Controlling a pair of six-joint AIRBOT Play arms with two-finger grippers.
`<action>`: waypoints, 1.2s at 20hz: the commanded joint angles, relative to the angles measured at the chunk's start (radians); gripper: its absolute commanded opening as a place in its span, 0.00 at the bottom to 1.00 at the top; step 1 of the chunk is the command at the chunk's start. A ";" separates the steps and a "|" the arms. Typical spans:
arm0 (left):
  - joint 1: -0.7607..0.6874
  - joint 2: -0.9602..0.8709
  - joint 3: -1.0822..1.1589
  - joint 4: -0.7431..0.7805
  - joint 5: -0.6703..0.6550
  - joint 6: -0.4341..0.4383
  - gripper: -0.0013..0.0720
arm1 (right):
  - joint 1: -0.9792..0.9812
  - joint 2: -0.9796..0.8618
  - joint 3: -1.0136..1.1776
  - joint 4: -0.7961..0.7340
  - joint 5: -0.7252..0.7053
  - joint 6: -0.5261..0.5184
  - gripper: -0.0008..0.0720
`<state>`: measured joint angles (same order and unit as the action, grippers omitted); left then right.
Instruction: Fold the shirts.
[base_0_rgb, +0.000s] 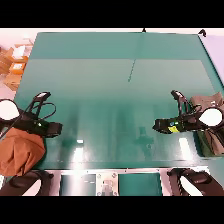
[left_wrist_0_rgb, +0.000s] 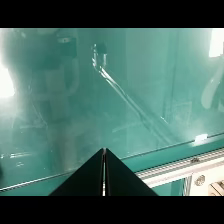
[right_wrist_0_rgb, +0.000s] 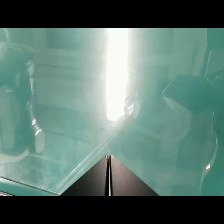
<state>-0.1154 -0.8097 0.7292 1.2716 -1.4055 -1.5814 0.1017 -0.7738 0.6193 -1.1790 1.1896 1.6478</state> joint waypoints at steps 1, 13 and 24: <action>0.000 0.002 -0.002 0.002 0.004 -0.001 0.05 | 0.002 0.001 -0.001 0.001 0.000 0.001 0.04; 0.053 -0.015 -0.127 0.755 0.046 -0.273 1.00 | 0.002 0.001 -0.001 0.001 0.000 0.001 0.04; 0.416 -0.244 -0.156 0.618 0.106 -0.039 0.04 | 0.002 0.001 -0.001 0.001 0.000 0.001 0.04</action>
<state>0.2665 -1.0203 0.5705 1.9347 -1.3025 -1.7119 0.1036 -0.7738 0.6193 -1.1782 1.1892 1.6485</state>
